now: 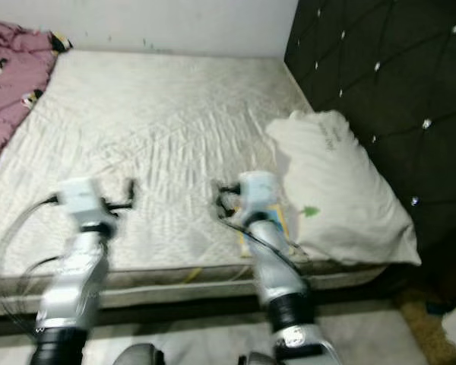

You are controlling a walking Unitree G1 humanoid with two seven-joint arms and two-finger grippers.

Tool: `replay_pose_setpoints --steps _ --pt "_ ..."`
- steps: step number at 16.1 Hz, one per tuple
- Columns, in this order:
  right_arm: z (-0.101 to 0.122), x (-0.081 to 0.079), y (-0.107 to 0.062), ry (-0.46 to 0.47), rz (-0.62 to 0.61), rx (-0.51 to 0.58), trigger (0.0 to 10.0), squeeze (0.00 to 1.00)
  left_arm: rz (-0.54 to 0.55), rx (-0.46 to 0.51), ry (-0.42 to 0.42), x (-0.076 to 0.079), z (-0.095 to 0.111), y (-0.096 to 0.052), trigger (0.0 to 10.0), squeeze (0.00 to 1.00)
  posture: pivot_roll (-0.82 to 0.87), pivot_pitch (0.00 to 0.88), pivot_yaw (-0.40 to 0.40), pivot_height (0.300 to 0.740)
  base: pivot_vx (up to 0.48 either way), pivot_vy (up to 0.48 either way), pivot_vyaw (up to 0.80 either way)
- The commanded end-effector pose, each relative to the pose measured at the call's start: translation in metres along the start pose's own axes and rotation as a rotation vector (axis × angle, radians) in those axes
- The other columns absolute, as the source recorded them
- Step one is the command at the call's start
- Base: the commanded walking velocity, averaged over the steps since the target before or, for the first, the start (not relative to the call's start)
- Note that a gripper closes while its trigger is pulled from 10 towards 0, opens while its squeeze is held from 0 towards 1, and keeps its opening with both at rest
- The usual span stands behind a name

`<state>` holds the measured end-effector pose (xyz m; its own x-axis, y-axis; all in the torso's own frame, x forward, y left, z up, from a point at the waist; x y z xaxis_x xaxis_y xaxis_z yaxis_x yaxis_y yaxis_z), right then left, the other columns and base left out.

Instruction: Clean up the room

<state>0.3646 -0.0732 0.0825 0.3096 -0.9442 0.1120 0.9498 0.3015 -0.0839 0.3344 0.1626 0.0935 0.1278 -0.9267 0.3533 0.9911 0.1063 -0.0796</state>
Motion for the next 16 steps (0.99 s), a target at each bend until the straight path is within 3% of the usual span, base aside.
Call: replay_pose_setpoints --steps 1,9,12,16 --pt "0.0000 0.0175 -0.0023 -0.013 -0.041 -0.005 10.0 0.00 -0.036 -0.009 -0.014 0.0143 -0.0027 -0.0009 10.0 0.00 0.08 0.026 -0.042 0.740 0.000 0.480 0.00" --pt "0.0004 0.0170 -0.0015 -0.017 -0.038 -0.012 10.0 0.00 -0.042 -0.015 -0.033 0.0158 -0.0030 0.0000 10.0 0.00 0.08 0.030 -0.043 0.740 0.000 0.480 0.00" --pt "0.0007 0.0170 -0.0007 -0.016 -0.038 -0.014 10.0 0.00 -0.047 -0.020 -0.032 0.0189 -0.0040 0.0016 10.0 0.00 0.08 0.030 -0.038 0.740 0.000 0.480 -0.59" --pt "0.0016 0.0170 0.0000 -0.016 -0.041 -0.013 10.0 0.00 -0.053 -0.023 -0.035 0.0206 -0.0042 0.0026 10.0 0.00 0.08 0.029 -0.036 0.740 0.000 0.480 0.00"
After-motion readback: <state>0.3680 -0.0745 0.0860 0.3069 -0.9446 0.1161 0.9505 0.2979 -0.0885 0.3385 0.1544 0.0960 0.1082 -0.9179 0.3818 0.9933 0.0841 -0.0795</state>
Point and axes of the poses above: a point about 5 cm out from each wrist's last joint towards the gripper, its own y axis pointing out of the wrist towards the gripper, its own z axis along the axis of the wrist's last joint, x = y × z, the point moved 5 cm from there along y, pointing out of the wrist towards the gripper, and after that the axes turned 12 degrees about -y, right-handed, at the moved point
